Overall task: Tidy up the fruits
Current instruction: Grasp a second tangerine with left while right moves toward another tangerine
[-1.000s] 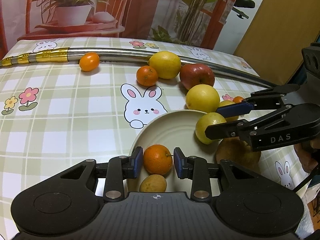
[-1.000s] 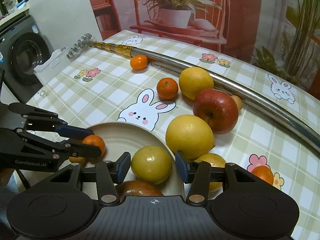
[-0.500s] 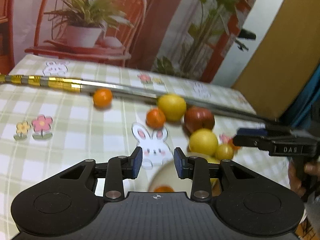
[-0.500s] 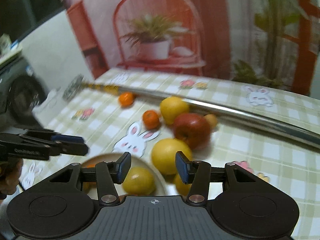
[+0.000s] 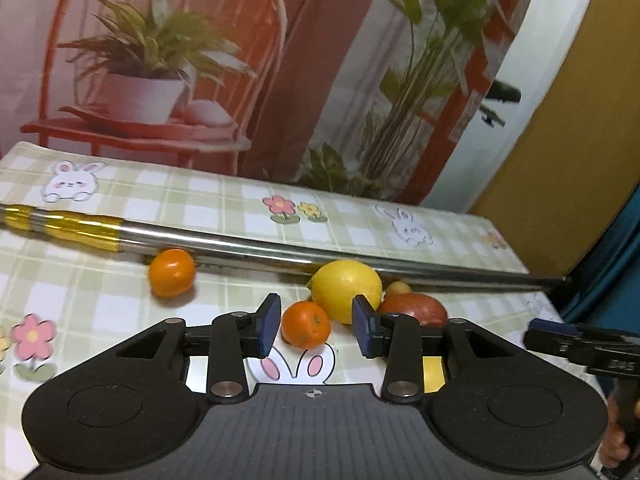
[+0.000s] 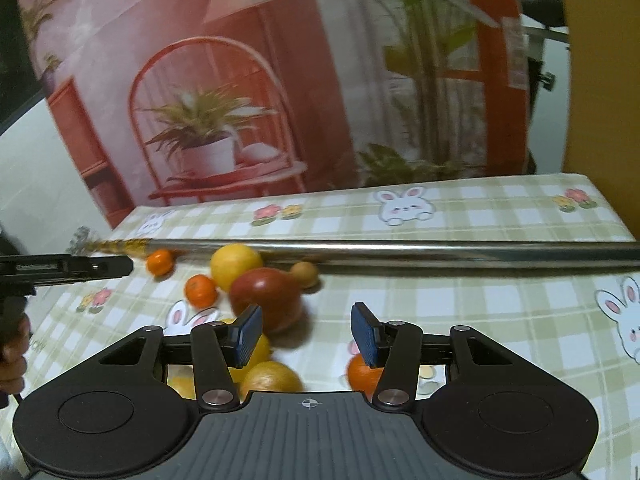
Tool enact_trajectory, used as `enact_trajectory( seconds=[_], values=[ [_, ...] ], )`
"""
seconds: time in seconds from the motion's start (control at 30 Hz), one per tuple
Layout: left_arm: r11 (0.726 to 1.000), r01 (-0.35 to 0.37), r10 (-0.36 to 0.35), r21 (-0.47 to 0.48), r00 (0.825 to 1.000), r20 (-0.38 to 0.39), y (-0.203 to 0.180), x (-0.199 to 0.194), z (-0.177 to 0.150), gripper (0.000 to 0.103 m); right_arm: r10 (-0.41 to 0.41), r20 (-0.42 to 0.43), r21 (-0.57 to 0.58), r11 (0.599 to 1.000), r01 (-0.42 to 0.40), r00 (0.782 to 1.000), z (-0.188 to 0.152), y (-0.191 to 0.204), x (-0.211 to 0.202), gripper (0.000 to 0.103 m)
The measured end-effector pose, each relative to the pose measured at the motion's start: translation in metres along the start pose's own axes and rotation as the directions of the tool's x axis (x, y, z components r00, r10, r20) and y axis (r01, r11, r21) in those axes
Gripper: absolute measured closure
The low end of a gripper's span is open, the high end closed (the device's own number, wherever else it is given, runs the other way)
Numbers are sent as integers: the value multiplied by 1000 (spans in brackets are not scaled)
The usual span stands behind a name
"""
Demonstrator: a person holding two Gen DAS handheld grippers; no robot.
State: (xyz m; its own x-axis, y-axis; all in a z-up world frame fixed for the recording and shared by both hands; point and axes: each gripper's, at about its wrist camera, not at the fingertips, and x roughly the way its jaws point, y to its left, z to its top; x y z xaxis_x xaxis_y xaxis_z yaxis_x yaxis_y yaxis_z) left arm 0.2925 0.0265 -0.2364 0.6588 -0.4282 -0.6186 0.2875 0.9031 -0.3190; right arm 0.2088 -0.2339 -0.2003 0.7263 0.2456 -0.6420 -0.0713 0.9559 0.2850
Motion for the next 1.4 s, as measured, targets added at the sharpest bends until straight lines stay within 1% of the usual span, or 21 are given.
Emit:
enact_trajectory(
  seconds=[0.13,0.2,0.3,0.5,0.57,0.6,0.63,0.67,0.83,0.93,1.03,1.2,1.4],
  values=[
    [1000,-2,2,13,999,-39,2,24,-1,60,-16,12,41,999,16,1000,-6,-10,-1,57],
    [1000,-13,15,21,998,-58,2,35,-2,59,-24,13,57,998,23,1000,-9,-15,-2,57],
    [999,-25,28,35,997,-70,2,44,-3,51,-36,12,81,996,35,999,-12,-23,-3,56],
    [996,-49,56,76,994,-98,-3,58,-6,51,-48,15,116,992,46,999,-16,-34,-3,56],
    [995,-57,66,86,992,-110,-4,62,-7,52,-49,13,120,992,48,999,-17,-36,-2,56],
    [994,-63,74,93,990,-117,-4,64,-7,54,-49,12,122,991,48,999,-18,-37,-2,56],
    [993,-65,77,97,990,-120,-4,65,-8,63,-50,11,124,991,48,999,-18,-38,-2,56],
    [993,-68,80,101,989,-122,-4,65,-8,63,-51,11,125,991,50,999,-19,-39,-2,56],
    [990,-62,77,128,991,-113,-5,56,-13,63,-65,9,134,989,63,998,-21,-44,-3,56],
    [991,-56,67,118,993,-98,-4,46,-14,63,-68,0,135,989,67,998,-23,-48,-2,56],
    [993,-46,55,112,995,-81,-5,36,-14,63,-60,-12,138,989,61,998,-25,-49,1,56],
    [990,-42,50,134,997,-57,-11,18,-17,63,-52,-24,136,989,55,998,-26,-49,6,56],
    [993,-41,46,111,998,-42,-9,-2,-21,63,-41,-30,131,990,45,999,-24,-47,9,57]
  ],
)
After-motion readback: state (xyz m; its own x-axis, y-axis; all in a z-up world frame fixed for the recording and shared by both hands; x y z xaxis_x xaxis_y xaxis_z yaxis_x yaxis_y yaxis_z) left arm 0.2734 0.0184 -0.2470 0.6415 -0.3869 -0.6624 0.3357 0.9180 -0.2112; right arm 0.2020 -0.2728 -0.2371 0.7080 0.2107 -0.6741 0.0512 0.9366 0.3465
